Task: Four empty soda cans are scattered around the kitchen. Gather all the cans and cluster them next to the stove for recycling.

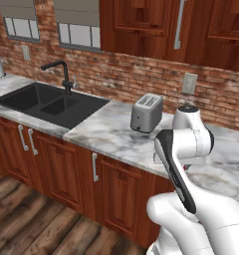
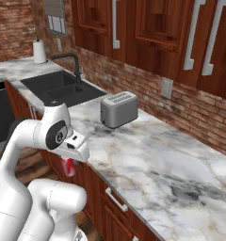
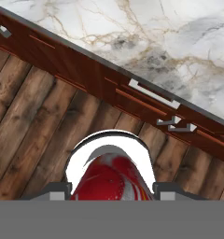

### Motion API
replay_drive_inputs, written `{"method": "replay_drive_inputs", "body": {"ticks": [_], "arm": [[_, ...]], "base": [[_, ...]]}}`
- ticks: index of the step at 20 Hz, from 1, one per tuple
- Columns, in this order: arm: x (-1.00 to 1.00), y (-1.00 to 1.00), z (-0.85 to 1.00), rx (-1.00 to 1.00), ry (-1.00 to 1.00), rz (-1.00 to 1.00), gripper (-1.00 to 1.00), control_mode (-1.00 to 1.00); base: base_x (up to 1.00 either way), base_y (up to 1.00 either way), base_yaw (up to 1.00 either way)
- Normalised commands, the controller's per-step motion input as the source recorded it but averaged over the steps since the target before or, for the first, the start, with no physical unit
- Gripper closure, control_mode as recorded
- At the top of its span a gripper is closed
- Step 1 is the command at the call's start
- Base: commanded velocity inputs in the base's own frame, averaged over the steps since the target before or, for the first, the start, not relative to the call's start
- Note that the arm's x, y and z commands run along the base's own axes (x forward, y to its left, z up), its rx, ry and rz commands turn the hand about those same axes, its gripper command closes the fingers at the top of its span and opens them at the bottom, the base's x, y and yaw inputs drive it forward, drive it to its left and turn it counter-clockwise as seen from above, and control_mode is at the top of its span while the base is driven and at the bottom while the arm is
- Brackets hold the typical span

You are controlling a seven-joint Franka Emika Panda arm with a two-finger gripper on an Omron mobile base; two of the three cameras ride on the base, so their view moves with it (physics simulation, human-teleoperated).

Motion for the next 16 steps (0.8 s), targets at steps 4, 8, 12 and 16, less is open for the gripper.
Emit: {"method": "replay_drive_inputs", "body": {"ticks": [4,8,12,16], "arm": [[0.0,0.0,0.0,0.0,0.0,0.0,1.0,1.0],[0.0,0.0,0.0,0.0,0.0,0.0,1.0,1.0],[0.0,0.0,0.0,0.0,0.0,0.0,1.0,1.0],[0.0,0.0,0.0,0.0,0.0,0.0,1.0,1.0]], "base": [[-0.11,0.57,0.42],[-0.11,0.51,0.44],[-0.09,0.41,0.48],[-0.06,0.35,0.49]]}}
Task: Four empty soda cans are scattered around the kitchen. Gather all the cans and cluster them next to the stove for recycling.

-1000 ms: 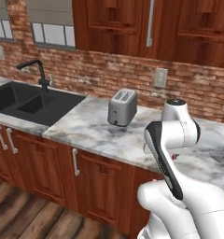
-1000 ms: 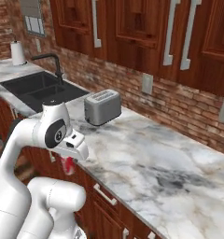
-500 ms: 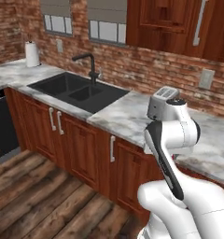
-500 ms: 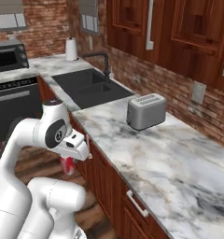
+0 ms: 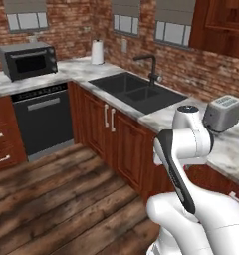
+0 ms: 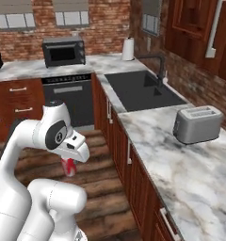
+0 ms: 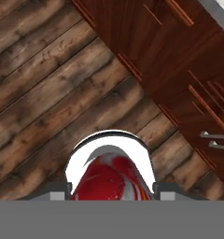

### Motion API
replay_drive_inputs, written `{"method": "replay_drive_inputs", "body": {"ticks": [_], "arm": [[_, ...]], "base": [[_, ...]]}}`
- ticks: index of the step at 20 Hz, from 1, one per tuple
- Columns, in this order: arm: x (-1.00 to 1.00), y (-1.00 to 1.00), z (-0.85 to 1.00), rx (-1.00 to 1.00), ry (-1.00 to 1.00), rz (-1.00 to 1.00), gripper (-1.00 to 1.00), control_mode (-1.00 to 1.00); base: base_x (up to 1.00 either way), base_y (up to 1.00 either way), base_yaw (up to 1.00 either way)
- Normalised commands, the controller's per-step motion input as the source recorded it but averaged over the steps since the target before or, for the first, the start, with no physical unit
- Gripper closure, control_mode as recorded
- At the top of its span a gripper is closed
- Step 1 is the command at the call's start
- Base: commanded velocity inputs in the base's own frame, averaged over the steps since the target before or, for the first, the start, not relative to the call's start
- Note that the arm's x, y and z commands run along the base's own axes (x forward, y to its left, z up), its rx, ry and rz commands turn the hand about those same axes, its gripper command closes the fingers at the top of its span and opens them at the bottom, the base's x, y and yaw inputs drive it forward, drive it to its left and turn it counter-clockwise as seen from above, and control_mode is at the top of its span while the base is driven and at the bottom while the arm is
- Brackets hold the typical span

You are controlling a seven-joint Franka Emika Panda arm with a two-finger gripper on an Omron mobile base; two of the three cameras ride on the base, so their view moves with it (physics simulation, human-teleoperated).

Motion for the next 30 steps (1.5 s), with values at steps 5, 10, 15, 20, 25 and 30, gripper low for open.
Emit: {"method": "replay_drive_inputs", "body": {"ticks": [5,10,15,20,25,30], "arm": [[0.0,0.0,0.0,0.0,0.0,0.0,1.0,1.0],[0.0,0.0,0.0,0.0,0.0,0.0,1.0,1.0],[0.0,0.0,0.0,0.0,0.0,0.0,1.0,1.0],[0.0,0.0,0.0,0.0,0.0,0.0,1.0,1.0],[0.0,0.0,0.0,0.0,0.0,0.0,1.0,1.0],[0.0,0.0,0.0,0.0,0.0,0.0,1.0,1.0]], "base": [[-0.08,0.36,0.48],[-0.06,0.27,0.5],[-0.06,0.23,0.5],[-0.05,0.24,0.5],[0.01,0.26,0.46],[0.0,0.25,0.47]]}}
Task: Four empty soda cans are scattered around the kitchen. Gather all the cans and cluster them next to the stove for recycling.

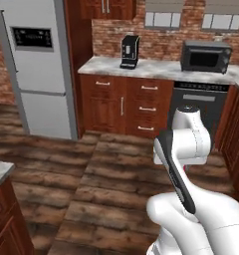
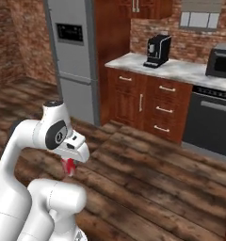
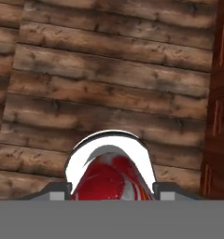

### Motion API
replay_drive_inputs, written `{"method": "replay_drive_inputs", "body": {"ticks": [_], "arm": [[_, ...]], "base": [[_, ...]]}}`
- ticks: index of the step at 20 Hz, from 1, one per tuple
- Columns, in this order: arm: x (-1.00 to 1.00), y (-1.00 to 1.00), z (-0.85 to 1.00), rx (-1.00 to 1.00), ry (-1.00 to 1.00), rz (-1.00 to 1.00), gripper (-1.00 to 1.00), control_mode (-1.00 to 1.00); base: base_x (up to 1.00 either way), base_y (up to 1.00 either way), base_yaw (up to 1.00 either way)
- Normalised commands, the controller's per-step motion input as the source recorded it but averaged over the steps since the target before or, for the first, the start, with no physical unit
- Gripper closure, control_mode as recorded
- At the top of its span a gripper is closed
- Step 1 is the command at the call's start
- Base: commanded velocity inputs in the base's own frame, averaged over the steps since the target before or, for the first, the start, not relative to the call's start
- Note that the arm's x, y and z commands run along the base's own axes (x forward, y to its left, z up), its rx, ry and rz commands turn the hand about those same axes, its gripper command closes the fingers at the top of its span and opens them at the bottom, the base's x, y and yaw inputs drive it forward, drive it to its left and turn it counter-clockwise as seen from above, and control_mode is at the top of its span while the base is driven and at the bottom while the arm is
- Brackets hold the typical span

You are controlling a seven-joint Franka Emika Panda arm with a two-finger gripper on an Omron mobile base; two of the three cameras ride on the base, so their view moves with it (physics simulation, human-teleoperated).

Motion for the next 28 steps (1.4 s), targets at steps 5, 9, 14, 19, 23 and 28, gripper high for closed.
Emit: {"method": "replay_drive_inputs", "body": {"ticks": [5,9,14,19,23,28], "arm": [[0.0,0.0,0.0,0.0,0.0,0.0,1.0,1.0],[0.0,0.0,0.0,0.0,0.0,0.0,1.0,1.0],[0.0,0.0,0.0,0.0,0.0,0.0,1.0,1.0],[0.0,0.0,0.0,0.0,0.0,0.0,1.0,1.0],[0.0,0.0,0.0,0.0,0.0,0.0,1.0,1.0],[0.0,0.0,0.0,0.0,0.0,0.0,1.0,1.0]], "base": [[0.08,0.28,0.45],[0.07,0.3,0.42],[0.18,0.3,0.39],[0.31,0.28,0.37],[0.34,0.25,0.37],[0.39,0.24,0.37]]}}
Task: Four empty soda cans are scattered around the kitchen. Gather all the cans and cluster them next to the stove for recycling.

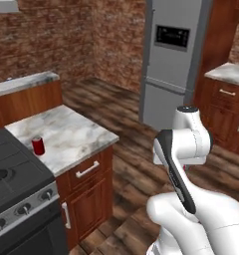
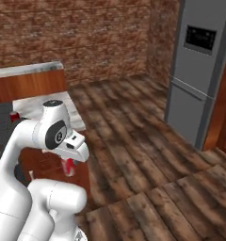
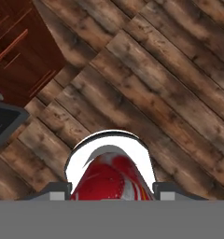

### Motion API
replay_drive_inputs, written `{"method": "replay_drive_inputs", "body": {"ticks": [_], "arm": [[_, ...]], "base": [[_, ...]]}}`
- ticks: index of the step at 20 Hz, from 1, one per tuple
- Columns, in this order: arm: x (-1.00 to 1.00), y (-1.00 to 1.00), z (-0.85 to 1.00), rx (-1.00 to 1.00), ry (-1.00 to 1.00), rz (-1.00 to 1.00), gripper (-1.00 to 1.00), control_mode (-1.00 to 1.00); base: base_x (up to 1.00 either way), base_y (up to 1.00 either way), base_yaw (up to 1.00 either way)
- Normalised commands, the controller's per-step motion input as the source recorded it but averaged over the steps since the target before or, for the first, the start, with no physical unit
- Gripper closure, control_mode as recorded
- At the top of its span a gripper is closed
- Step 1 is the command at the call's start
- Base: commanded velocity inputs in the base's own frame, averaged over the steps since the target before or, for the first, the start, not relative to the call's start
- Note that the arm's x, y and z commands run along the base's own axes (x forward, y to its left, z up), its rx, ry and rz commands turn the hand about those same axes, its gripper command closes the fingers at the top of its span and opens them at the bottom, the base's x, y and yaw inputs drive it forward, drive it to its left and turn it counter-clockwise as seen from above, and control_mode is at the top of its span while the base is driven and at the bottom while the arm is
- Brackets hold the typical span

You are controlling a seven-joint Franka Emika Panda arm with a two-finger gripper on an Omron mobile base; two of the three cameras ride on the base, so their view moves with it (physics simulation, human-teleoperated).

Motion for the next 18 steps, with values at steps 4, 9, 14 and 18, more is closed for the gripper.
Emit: {"method": "replay_drive_inputs", "body": {"ticks": [4,9,14,18], "arm": [[0.0,0.0,0.0,0.0,0.0,0.0,1.0,1.0],[0.0,0.0,0.0,0.0,0.0,0.0,1.0,1.0],[0.0,0.0,0.0,0.0,0.0,0.0,1.0,1.0],[0.0,0.0,0.0,0.0,0.0,0.0,1.0,1.0]], "base": [[0.55,0.14,0.34],[0.59,0.1,0.33],[0.62,0.07,0.34],[0.62,0.0,0.31]]}}
